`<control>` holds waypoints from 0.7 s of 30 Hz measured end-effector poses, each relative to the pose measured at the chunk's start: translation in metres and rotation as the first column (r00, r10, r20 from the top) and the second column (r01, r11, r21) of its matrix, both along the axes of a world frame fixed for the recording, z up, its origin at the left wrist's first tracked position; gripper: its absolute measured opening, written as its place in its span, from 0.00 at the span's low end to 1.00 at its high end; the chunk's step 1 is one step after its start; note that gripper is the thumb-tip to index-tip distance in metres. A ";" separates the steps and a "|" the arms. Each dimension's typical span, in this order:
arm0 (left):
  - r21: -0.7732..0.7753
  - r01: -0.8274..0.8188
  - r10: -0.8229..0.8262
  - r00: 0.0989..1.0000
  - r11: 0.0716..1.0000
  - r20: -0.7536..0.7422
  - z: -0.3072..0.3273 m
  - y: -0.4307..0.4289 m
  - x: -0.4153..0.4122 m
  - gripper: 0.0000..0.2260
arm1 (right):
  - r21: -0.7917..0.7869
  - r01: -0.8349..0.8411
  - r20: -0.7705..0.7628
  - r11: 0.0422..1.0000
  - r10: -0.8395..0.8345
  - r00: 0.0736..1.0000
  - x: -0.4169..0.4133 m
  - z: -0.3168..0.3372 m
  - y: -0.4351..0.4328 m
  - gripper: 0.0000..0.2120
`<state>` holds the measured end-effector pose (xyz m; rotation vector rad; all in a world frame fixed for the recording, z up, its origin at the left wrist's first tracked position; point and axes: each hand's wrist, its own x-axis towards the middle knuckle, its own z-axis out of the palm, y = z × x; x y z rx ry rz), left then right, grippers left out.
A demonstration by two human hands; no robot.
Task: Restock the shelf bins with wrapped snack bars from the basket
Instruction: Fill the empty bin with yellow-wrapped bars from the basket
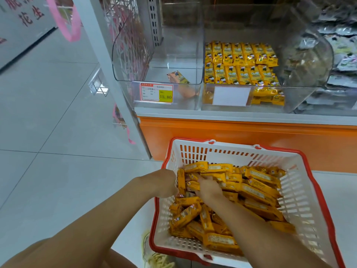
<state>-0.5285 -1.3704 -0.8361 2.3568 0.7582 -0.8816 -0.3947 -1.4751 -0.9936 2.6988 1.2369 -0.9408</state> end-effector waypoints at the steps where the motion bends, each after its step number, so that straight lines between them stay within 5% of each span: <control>1: -0.005 -0.001 0.001 1.000 1.000 0.002 0.000 0.000 0.000 0.19 | -0.027 -0.007 0.016 1.000 0.007 1.000 0.000 -0.001 0.002 0.28; 6: -0.025 -0.007 0.007 1.000 1.000 0.009 0.003 0.000 -0.001 0.20 | -0.145 0.009 -0.108 0.989 -0.025 0.994 0.009 0.028 0.006 0.28; 9: -0.035 -0.029 0.030 1.000 0.999 0.010 0.003 0.001 -0.002 0.21 | -0.061 0.238 -0.439 0.969 -0.240 0.866 0.024 0.069 -0.011 0.30; 10: -0.025 -0.041 0.041 0.999 0.999 0.013 0.003 0.001 -0.002 0.21 | -0.066 0.385 -0.618 0.921 -0.341 0.709 0.029 0.083 -0.022 0.31; 12: -0.010 -0.078 0.078 0.996 0.997 0.033 0.009 0.001 0.002 0.21 | -0.167 0.575 -0.908 0.801 -0.352 0.226 0.036 0.109 -0.043 0.34; 14: -0.135 -0.129 0.140 0.987 0.982 0.082 0.020 -0.001 0.007 0.20 | -0.229 0.649 -0.972 0.725 -0.203 -0.116 0.038 0.126 -0.062 0.35; 16: -0.520 -0.254 0.376 0.916 0.815 0.141 0.034 -0.007 0.013 0.11 | -0.234 0.687 -0.958 0.688 -0.043 -0.284 0.035 0.138 -0.074 0.33; 18: -0.819 -0.287 0.607 0.789 0.497 0.092 0.046 -0.016 0.020 0.18 | -0.212 0.697 -0.928 0.685 0.084 -0.364 0.030 0.154 -0.080 0.31; 21: -0.944 -0.213 0.775 0.629 0.251 0.064 0.057 -0.029 0.034 0.22 | -0.114 0.712 -0.890 0.693 0.247 -0.383 0.031 0.175 -0.084 0.27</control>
